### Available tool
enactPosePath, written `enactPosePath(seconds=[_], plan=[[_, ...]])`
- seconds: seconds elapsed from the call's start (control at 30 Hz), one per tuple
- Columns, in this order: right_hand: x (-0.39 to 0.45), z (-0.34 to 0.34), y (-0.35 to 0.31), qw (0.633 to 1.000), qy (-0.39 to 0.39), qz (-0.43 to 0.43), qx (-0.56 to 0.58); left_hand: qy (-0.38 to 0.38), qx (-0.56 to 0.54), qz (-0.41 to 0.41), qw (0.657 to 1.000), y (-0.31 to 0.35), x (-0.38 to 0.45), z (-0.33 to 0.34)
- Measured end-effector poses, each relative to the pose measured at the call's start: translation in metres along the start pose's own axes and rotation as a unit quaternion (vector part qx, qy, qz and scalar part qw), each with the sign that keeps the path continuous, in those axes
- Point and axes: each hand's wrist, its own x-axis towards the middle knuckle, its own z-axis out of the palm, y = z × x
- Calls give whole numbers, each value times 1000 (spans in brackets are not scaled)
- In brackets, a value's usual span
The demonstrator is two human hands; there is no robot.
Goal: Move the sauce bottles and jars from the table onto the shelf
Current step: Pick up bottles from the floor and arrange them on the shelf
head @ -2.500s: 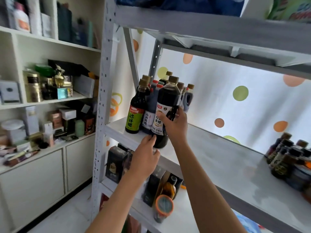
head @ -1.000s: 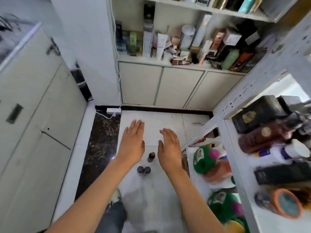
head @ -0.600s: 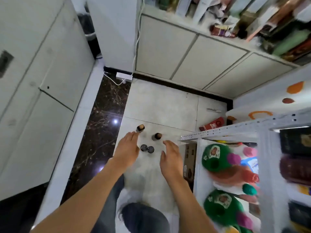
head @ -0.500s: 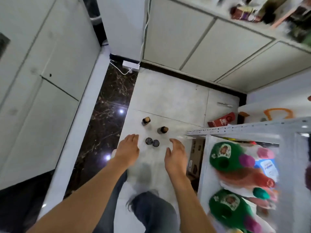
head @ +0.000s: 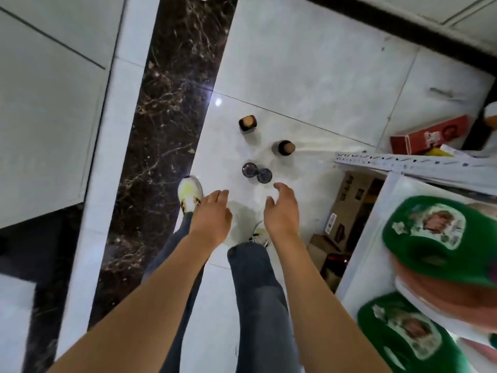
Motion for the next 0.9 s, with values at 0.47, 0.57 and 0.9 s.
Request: enactPosePath(seconds=[0.47,0.57,0.9], plan=[[166,104,85,1000,-2,-14,-14,80,-126,-41,988,-5,172,124],[197,124,97,999,9,-15,-37,64,-79,-29,994,-8,209,133],[224,149,109,976,41,-95,-189,-9,196,110,974,-13,271,136]])
